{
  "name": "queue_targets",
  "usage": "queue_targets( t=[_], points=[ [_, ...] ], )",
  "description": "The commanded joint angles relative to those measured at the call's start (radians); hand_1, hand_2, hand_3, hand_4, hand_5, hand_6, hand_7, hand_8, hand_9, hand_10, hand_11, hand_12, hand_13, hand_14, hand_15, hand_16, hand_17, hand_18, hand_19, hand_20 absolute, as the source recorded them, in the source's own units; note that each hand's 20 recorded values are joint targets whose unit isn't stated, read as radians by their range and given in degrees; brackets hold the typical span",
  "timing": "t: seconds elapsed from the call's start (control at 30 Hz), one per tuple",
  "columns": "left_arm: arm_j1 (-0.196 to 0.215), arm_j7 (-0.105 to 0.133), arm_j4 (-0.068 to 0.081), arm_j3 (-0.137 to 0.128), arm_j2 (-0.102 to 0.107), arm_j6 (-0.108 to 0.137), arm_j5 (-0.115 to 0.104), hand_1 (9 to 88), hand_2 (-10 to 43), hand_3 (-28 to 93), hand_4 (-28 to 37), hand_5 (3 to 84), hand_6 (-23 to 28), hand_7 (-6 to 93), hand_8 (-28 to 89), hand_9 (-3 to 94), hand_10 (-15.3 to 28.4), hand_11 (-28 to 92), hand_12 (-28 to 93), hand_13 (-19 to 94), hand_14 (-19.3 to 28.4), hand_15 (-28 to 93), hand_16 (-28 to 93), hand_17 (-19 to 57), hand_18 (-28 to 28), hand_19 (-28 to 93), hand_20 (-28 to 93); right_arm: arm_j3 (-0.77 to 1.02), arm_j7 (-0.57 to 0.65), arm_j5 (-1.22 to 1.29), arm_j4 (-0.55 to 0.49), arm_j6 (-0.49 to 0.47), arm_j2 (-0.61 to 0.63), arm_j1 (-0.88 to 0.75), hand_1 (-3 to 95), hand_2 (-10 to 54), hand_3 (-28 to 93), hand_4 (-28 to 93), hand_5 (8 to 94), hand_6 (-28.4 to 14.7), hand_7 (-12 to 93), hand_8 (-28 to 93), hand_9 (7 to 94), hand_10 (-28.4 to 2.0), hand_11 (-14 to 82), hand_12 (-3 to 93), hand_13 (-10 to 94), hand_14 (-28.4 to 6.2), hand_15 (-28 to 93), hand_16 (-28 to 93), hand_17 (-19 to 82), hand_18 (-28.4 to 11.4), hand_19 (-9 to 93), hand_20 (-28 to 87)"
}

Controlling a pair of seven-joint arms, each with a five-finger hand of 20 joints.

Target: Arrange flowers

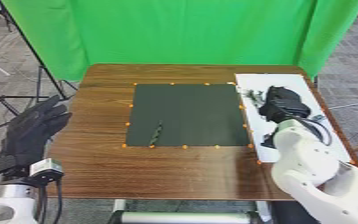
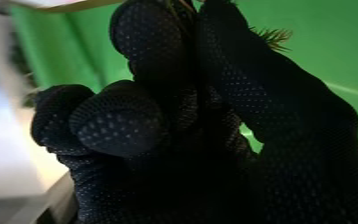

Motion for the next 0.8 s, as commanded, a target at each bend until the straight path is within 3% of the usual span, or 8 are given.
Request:
queue_targets(
  t=[0.03,0.07,0.37,0.53,0.63,0.67,0.7,0.8],
  points=[
    [-0.01,-0.04,-0.006,0.005,-0.027,-0.017,0.026,25.0,6.5,81,-18.5,41.1,10.7,11.6,-9,35.1,20.8,31,7,23,27.7,61,-16,-8.9,23.7,62,-3,-0.177,-0.042,-0.032,0.066,-0.077,-0.176,0.143,53.4,-7.4,76,-27,83.5,-4.4,24,19,87.0,-14.2,40.3,25.5,84,-6.5,70,25,56,-21.0,93,19],
    [-0.007,-0.031,-0.007,0.005,-0.021,-0.01,0.021,25.1,6.5,81,-18.5,41.1,10.7,11.6,-9,35.1,20.8,31,7,23,27.7,61,-16,-8.9,23.7,62,-3,-0.202,-0.043,-0.03,0.079,-0.077,-0.188,0.16,53.4,-7.4,76,-27,83.5,-4.4,24,19,87.1,-14.2,40.4,25.5,84,-6.5,70,25,56,-21.0,93,19],
    [-0.042,-0.085,0.0,0.004,-0.061,-0.046,0.056,25.1,6.4,81,-18.7,41.1,10.7,11.7,-9,35.2,20.7,32,7,23,27.7,61,-16,-8.9,23.7,62,-3,-0.262,-0.051,-0.057,0.154,-0.138,-0.301,0.185,53.2,-7.4,76,-27,83.5,-4.3,25,19,87.0,-14.1,40.9,25.2,84,-6.4,70,25,56,-21.2,93,20],
    [-0.064,-0.106,0.005,0.009,-0.072,-0.062,0.068,25.2,6.5,81,-18.7,41.1,10.7,11.7,-9,35.3,20.8,32,7,23,27.7,61,-16,-8.9,23.6,62,-3,-0.278,-0.06,-0.077,0.182,-0.163,-0.35,0.188,53.1,-7.4,76,-27,83.3,-4.2,25,18,87.0,-14.1,41.1,25.2,84,-6.4,70,25,56,-21.2,93,20],
    [-0.088,-0.126,0.012,0.019,-0.077,-0.074,0.075,25.1,6.4,81,-18.5,41.1,10.7,11.7,-9,35.2,20.9,32,7,23,27.7,61,-16,-8.9,23.6,62,-3,-0.299,-0.044,-0.071,0.2,-0.166,-0.37,0.196,53.0,-7.5,76,-27,83.3,-4.3,25,18,87.0,-14.0,41.1,25.2,84,-6.4,70,25,56,-21.2,93,20],
    [-0.094,-0.119,0.014,0.028,-0.075,-0.07,0.073,25.2,6.4,81,-18.5,41.1,10.7,11.7,-9,35.2,20.9,32,7,23,27.7,61,-16,-8.9,23.6,62,-3,-0.304,-0.046,-0.071,0.207,-0.171,-0.377,0.199,53.0,-7.5,76,-27,83.3,-4.2,25,18,86.9,-14.0,41.1,25.2,84,-6.3,70,25,56,-21.2,93,20],
    [-0.101,-0.13,0.015,0.028,-0.082,-0.081,0.082,25.2,6.4,81,-18.5,41.1,10.7,11.7,-9,35.3,20.9,32,7,23,27.7,61,-16,-8.9,23.6,62,-3,-0.299,-0.047,-0.076,0.214,-0.178,-0.389,0.191,53.0,-7.5,76,-27,83.3,-4.2,25,18,87.0,-14.0,41.2,25.2,84,-6.3,70,25,56,-21.2,93,20],
    [-0.119,-0.132,0.021,0.036,-0.081,-0.083,0.083,25.2,6.5,81,-18.5,41.1,10.7,11.7,-9,35.2,20.7,32,7,23,27.6,61,-16,-8.9,23.6,62,-3,-0.311,-0.04,-0.077,0.239,-0.187,-0.405,0.198,53.0,-7.5,76,-26,83.4,-4.2,25,18,87.0,-13.9,41.3,25.1,84,-6.3,70,25,56,-21.2,93,20]
  ],
)
